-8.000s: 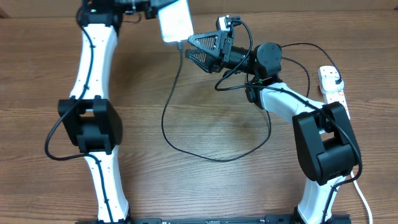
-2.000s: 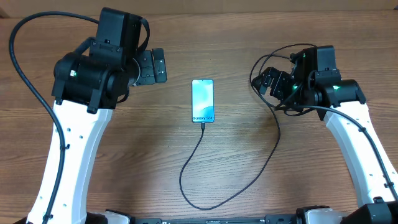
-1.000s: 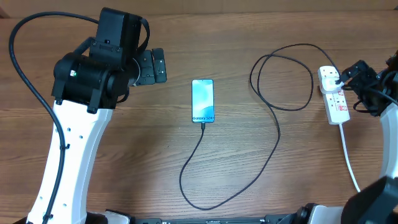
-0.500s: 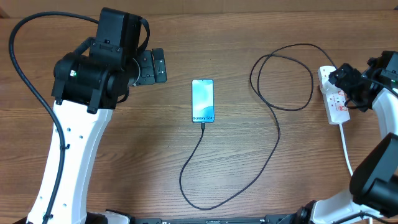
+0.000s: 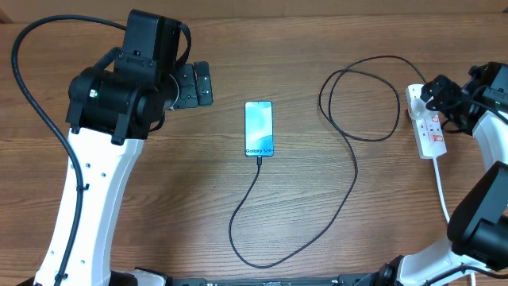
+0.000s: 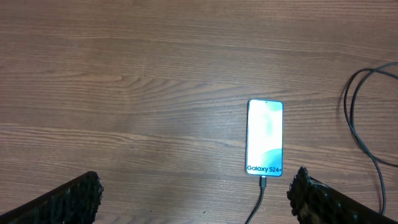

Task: Plug charger to phone and switch on socket
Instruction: 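Move the right gripper over the white power strip's switch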

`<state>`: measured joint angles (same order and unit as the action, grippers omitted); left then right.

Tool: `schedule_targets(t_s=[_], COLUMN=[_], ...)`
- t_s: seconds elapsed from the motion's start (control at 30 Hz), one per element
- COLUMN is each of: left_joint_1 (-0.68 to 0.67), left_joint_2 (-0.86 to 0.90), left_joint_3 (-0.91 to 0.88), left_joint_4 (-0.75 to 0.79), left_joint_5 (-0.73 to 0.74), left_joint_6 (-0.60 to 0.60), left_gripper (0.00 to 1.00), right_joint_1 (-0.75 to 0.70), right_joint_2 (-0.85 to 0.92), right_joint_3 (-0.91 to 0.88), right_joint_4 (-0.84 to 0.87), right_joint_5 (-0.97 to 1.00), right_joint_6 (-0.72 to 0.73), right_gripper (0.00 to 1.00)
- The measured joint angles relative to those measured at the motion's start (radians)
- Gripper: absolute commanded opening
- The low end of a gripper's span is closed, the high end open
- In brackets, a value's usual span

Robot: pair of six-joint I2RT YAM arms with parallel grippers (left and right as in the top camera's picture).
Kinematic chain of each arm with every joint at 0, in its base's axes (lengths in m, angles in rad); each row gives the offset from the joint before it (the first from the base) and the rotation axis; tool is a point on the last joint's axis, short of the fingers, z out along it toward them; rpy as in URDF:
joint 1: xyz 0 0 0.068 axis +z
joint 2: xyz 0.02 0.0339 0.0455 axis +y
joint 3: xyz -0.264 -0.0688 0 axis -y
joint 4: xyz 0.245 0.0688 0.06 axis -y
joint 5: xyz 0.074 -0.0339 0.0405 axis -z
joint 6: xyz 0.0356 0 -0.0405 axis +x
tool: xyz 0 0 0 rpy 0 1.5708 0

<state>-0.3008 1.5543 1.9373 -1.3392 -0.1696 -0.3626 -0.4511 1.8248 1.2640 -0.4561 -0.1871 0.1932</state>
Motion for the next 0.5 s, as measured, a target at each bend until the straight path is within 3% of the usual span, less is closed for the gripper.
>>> schedule_targets(t_s=[0.5], left_joint_1=[0.0], left_joint_2=[0.0], left_joint_3=[0.0], left_joint_4=[0.0], left_joint_5=[0.0], left_joint_6=[0.0], left_gripper=[1.0], right_joint_1=[0.0], right_joint_2=[0.105], right_joint_3=[0.0], right_joint_4=[0.035], right_joint_5=[-0.071], right_joint_6=[-0.035], right_gripper=[1.0])
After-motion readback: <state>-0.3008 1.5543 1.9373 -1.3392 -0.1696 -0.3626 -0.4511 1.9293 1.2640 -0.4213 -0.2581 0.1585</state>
